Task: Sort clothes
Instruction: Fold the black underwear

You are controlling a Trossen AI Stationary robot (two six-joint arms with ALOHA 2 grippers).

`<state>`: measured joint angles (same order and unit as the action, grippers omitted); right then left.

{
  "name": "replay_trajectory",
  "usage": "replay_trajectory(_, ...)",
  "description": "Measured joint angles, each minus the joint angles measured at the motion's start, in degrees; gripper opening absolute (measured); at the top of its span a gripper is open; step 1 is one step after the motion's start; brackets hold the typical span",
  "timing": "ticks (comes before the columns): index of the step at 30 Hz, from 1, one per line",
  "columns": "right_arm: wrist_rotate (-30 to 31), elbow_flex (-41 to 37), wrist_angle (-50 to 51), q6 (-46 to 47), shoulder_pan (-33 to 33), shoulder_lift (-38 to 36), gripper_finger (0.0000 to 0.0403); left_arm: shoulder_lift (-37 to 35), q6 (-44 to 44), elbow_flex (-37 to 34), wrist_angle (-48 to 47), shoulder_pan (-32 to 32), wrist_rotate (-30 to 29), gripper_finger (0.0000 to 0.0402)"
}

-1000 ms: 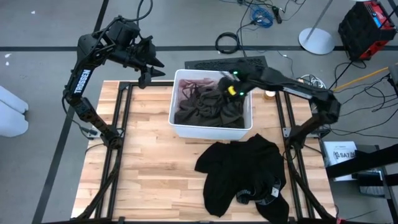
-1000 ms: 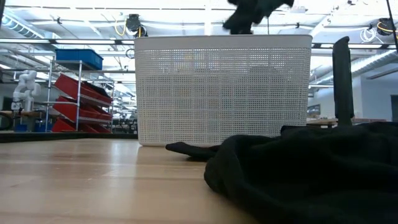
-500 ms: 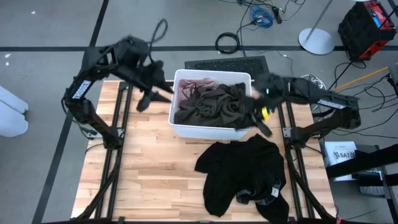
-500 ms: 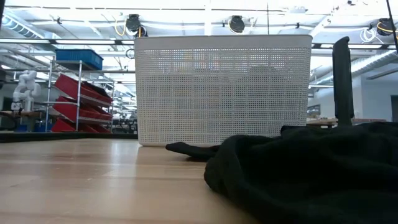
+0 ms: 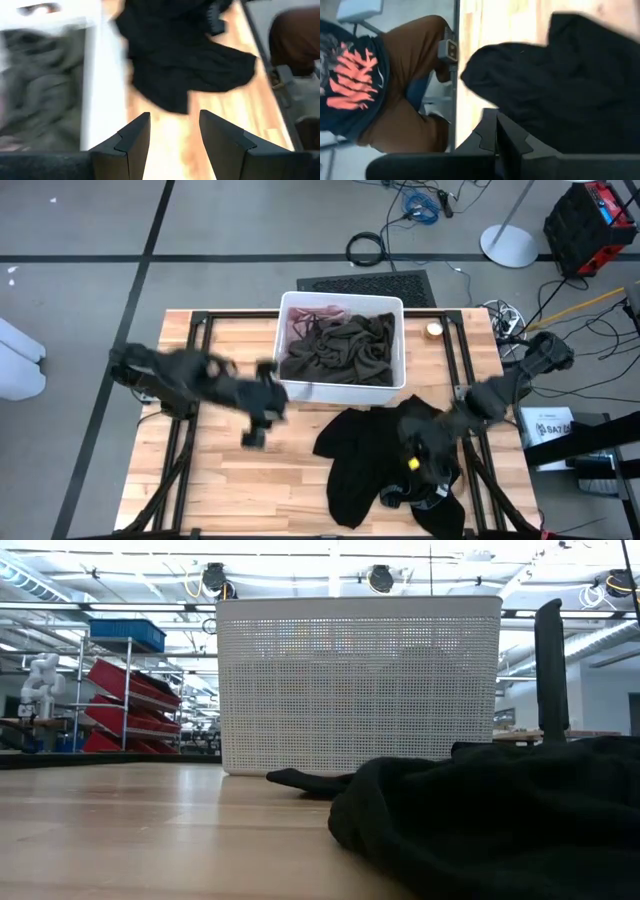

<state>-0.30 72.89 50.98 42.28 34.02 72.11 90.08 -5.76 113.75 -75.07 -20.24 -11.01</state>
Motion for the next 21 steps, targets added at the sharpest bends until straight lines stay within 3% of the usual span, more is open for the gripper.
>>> replay_trajectory(4,6.8,-4.7,-7.9,12.1,9.8,0.0,0.0000,0.1,-1.6,-14.0,17.5,-6.4,-0.2,0.0180)
replay_trajectory(7,13.5,-7.2,-12.0,22.7,16.4,0.2,0.0000,0.2,-2.5,-24.3,36.4,-9.8,-0.4,0.0180)
replay_trajectory(11,21.7,-7.8,-8.1,39.8,22.1,1.6,0.0000,0.2,-2.4,-36.5,62.8,-12.4,-0.4,0.0180)
replay_trajectory(14,24.4,-7.8,-4.8,49.7,24.3,2.4,0.0000,0.6,-2.5,-44.5,83.6,-12.9,-0.4,0.0180)
replay_trajectory(18,24.2,-7.8,-1.6,54.4,24.7,3.1,0.0000,4.3,-2.8,-50.8,104.3,-12.7,-0.6,0.0180)
replay_trajectory(21,26.6,-7.8,-0.7,53.6,24.6,3.1,0.0000,9.4,-1.9,-51.3,108.8,-12.5,-0.8,0.0180)
